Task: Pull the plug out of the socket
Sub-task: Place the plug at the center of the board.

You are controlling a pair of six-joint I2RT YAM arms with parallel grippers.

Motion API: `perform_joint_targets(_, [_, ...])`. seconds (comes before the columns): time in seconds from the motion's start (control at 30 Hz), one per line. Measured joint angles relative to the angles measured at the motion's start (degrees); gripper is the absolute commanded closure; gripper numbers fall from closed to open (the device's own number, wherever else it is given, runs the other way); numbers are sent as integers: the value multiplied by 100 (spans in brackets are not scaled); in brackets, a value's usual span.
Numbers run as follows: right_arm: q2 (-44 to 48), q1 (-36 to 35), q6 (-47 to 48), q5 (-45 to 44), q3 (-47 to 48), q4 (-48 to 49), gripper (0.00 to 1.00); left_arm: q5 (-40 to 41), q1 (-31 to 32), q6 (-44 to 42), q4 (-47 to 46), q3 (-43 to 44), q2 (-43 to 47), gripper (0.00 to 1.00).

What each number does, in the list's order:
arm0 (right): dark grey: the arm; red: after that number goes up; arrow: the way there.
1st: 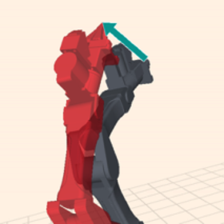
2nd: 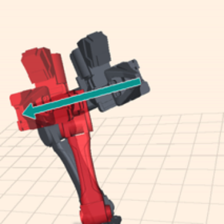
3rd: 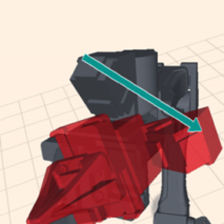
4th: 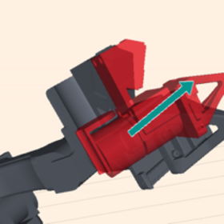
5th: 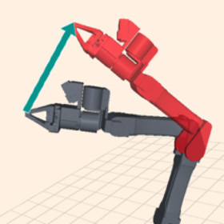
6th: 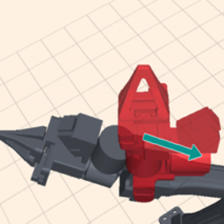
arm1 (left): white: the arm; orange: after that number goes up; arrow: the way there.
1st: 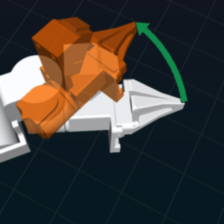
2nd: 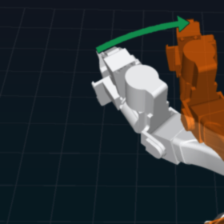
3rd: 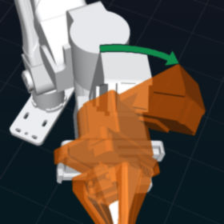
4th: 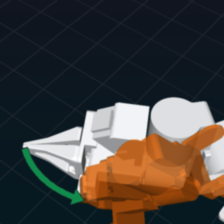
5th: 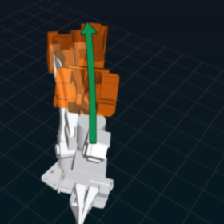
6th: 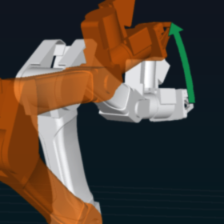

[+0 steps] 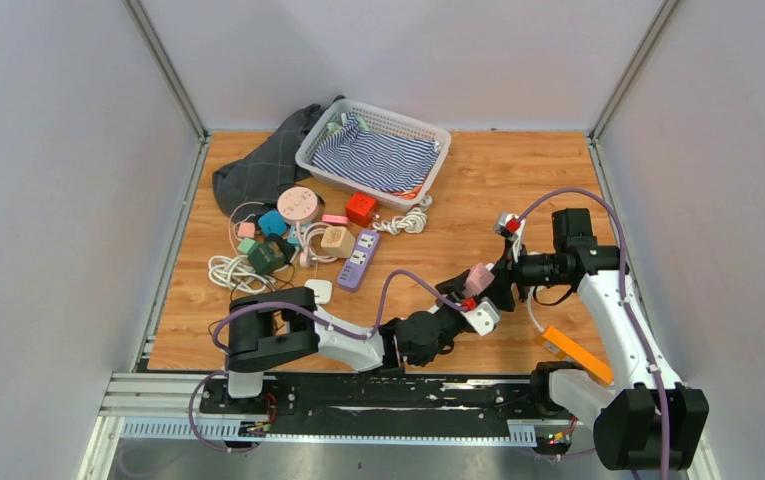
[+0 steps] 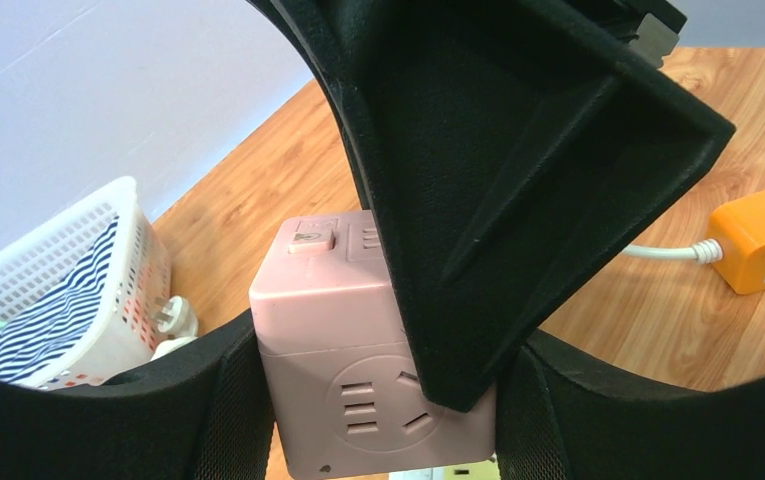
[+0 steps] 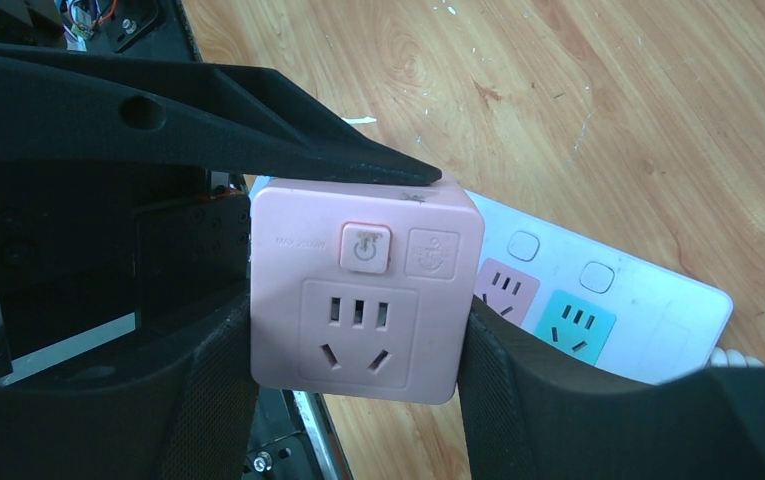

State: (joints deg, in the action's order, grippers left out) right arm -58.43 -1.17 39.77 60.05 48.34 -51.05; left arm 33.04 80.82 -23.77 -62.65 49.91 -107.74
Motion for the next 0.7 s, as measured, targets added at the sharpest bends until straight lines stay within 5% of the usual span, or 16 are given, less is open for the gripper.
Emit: perform_joint_targets(0.7, [42, 0, 4, 35, 0, 46, 13, -518, -9, 146, 286, -188, 28, 100])
